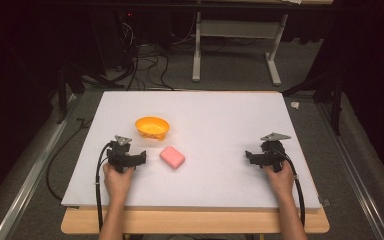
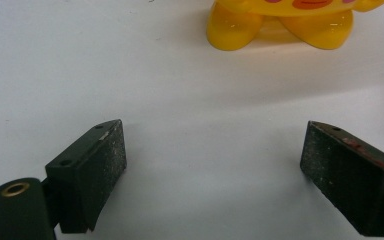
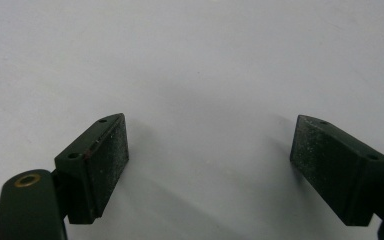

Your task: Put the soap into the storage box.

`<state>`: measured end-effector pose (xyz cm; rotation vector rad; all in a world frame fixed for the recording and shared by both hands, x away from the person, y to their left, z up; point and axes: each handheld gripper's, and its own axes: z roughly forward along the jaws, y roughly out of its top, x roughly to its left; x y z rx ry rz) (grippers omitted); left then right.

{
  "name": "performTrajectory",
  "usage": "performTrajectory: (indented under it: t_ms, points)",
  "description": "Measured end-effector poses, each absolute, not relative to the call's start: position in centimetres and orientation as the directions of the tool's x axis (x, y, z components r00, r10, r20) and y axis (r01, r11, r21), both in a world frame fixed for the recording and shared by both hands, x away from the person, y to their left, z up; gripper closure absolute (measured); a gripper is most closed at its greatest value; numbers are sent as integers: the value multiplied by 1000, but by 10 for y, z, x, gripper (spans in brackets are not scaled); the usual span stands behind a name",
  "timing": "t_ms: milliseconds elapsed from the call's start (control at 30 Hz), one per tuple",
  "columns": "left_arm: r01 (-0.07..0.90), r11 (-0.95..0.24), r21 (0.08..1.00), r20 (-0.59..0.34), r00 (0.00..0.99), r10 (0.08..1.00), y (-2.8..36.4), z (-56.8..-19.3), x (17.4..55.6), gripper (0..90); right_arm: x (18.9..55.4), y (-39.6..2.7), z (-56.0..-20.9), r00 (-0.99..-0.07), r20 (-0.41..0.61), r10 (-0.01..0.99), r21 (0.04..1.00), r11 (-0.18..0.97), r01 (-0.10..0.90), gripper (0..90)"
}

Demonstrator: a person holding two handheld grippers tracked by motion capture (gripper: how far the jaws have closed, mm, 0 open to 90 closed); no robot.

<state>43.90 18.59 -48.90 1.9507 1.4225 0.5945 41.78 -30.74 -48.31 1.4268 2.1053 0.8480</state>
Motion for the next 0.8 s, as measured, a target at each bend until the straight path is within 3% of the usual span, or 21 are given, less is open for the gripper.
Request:
performTrajectory:
  t_ms: [800]
  points:
    - [666,-204,718,-19,312,950,187,-488,440,119,418,-308,-483,-359,-27,933,707,271,653,161]
